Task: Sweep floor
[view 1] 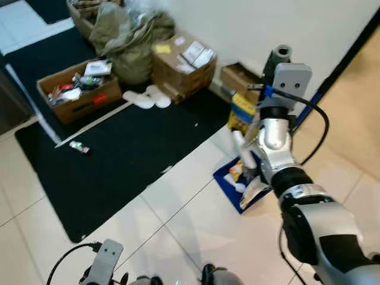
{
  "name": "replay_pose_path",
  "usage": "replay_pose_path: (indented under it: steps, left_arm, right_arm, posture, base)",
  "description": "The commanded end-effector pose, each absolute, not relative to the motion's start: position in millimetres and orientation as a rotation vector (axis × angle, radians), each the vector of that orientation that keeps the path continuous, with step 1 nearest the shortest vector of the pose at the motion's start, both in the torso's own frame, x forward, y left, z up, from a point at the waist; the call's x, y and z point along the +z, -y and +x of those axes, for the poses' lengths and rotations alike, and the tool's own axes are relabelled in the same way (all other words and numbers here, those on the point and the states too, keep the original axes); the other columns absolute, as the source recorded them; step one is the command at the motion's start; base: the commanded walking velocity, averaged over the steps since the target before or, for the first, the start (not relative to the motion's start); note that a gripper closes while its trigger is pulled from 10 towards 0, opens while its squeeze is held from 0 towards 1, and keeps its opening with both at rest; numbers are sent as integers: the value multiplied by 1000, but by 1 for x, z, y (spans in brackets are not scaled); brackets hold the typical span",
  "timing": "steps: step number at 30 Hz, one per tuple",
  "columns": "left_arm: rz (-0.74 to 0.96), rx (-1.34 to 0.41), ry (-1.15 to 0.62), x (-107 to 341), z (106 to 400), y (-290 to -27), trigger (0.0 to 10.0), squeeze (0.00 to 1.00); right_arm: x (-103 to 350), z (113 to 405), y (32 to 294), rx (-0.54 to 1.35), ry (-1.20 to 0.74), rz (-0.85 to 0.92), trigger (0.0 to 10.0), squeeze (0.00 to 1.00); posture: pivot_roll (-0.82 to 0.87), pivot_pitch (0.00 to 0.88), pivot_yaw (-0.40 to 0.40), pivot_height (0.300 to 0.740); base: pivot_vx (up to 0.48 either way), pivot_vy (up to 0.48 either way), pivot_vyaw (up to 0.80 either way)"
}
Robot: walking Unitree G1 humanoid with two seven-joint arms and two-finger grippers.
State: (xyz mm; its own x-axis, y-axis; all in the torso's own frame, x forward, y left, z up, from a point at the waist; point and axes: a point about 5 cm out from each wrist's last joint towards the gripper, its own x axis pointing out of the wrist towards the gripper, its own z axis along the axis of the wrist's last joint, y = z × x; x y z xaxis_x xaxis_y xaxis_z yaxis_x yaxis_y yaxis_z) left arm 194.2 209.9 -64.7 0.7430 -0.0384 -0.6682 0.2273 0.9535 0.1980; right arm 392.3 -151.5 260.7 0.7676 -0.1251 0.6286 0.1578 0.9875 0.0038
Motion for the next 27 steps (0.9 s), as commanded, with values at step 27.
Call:
replay_pose_path:
  steps: [27]
  left_arm:
    - [295, 0, -836, -72, 194, -213, 10000, 0]
  right_arm:
    - [21, 310, 139, 186, -277, 150, 10000, 0]
  posture:
    - [-35, 0, 23, 740]
  base:
    - [0, 0, 415]
